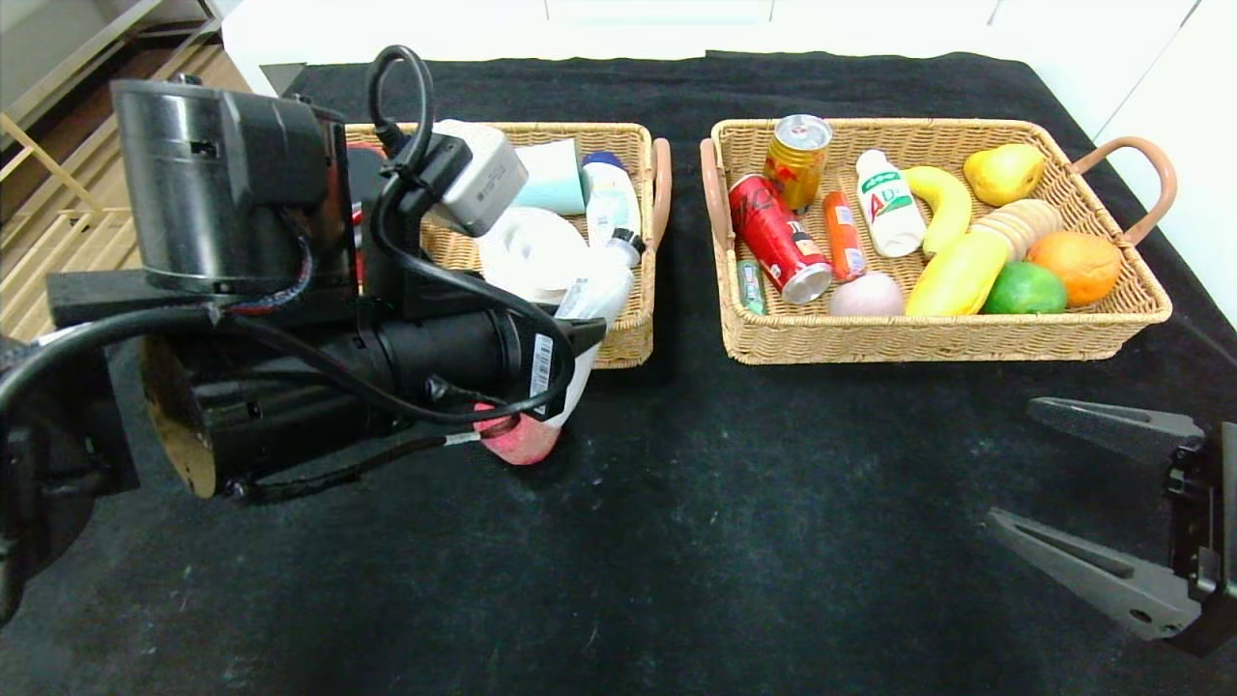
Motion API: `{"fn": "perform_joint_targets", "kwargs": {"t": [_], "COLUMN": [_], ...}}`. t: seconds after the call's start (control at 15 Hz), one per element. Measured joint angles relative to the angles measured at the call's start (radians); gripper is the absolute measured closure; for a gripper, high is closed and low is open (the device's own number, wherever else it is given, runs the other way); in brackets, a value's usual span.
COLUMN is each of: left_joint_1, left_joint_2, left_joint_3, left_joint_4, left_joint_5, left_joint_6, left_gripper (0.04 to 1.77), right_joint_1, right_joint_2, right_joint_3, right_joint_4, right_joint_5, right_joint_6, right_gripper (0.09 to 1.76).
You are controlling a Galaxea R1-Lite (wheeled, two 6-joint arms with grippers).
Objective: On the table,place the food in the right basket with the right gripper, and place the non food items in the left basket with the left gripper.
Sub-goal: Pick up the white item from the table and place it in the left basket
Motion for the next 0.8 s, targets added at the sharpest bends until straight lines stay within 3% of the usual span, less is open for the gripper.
{"fn": "perform_joint_targets", "kwargs": {"t": [0.47, 0.8], "left_joint_1": [0.131, 0.274], "left_joint_2": [0.017, 0.033], "left_joint_3": [-0.096, -0.165], "left_joint_4": [0.000, -0.005], "left_joint_5": [0.012, -0.001], "left_joint_6": [0.010, 0.013], "left_gripper": [1.21, 1.21], "right_joint_1": [0.000, 0.000], "right_joint_2": [-0.002, -0.004], "right_joint_3": [0.000, 0.001], "right_joint_4": [0.000, 0.000], "right_joint_5": [0.000, 0.000], "right_joint_6": [0.000, 0.001], "right_gripper": [0.14, 0.14]}}
